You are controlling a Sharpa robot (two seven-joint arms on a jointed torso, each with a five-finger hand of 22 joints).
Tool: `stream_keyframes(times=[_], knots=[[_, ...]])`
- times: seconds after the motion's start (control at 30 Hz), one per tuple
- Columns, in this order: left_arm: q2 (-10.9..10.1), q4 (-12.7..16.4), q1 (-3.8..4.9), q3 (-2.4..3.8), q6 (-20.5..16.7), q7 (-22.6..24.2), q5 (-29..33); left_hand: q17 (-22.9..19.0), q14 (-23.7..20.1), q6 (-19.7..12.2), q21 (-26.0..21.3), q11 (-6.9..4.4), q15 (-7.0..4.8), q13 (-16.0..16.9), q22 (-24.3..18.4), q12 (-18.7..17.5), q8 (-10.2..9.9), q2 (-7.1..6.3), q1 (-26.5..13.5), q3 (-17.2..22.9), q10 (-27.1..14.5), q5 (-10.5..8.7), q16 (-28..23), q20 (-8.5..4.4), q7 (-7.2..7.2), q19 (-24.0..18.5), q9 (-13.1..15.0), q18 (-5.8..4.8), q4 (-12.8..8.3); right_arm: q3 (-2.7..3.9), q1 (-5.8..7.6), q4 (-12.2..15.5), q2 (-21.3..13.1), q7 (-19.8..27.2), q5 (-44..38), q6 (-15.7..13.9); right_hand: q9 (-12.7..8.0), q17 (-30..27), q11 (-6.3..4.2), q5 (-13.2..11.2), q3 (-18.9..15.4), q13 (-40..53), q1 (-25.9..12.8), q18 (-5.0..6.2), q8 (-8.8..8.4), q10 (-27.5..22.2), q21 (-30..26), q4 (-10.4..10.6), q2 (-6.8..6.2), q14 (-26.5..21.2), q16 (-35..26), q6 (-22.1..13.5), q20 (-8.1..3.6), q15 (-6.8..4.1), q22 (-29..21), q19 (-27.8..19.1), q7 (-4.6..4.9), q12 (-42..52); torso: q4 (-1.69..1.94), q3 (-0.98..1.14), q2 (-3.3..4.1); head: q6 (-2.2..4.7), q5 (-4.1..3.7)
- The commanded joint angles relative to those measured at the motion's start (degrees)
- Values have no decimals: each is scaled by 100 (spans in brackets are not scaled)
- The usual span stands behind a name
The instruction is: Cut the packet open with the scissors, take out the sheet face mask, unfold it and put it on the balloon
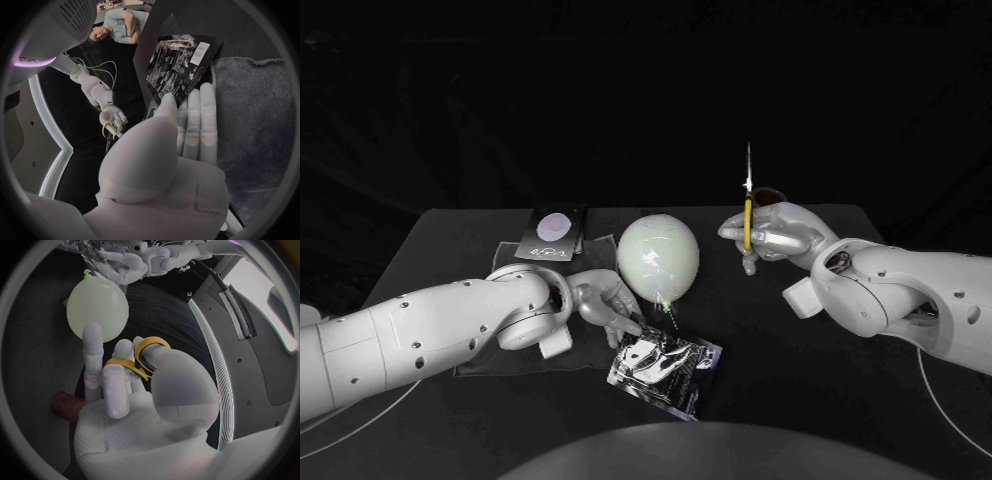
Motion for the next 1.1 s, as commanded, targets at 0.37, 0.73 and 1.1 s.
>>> stream_keyframes(times=[0.37,0.73,1.1], knots=[[-310,301,57,167,249,460,511,63,209,101,1008,-50,-41,8,744,-342,7,-449,-387,1137,340,14,-173,4,-5,-662,37,63,-33,3,-5,-107,14,81,3,-29,-11,691,-292,0,-7,1950,424,120,-36,1882,-30,-24,460,448,5,49,-2,49,-8,-31,-3,4479,-1,-6,-11,88,-30],[-574,513,414,228,887,263,527,193,264,101,1304,-47,-38,19,935,-467,60,-766,-896,2020,446,18,-235,61,1,-823,125,116,-304,3,-13,-171,28,89,40,-36,-15,685,-292,0,-9,1944,421,123,-40,1881,-41,-25,458,447,0,50,-2,49,-19,-38,-2,4473,-1,3,-5,152,-31],[-701,585,636,352,1024,311,940,291,292,81,1414,-48,-42,26,989,-512,106,-869,-1275,2476,497,14,-263,66,3,-862,200,120,-592,3,-16,-227,43,106,47,-28,-19,677,-292,0,-11,1936,418,125,-46,1878,-51,-28,456,445,-7,50,-2,49,-28,-46,-2,4465,-4,-6,10,224,-41]])
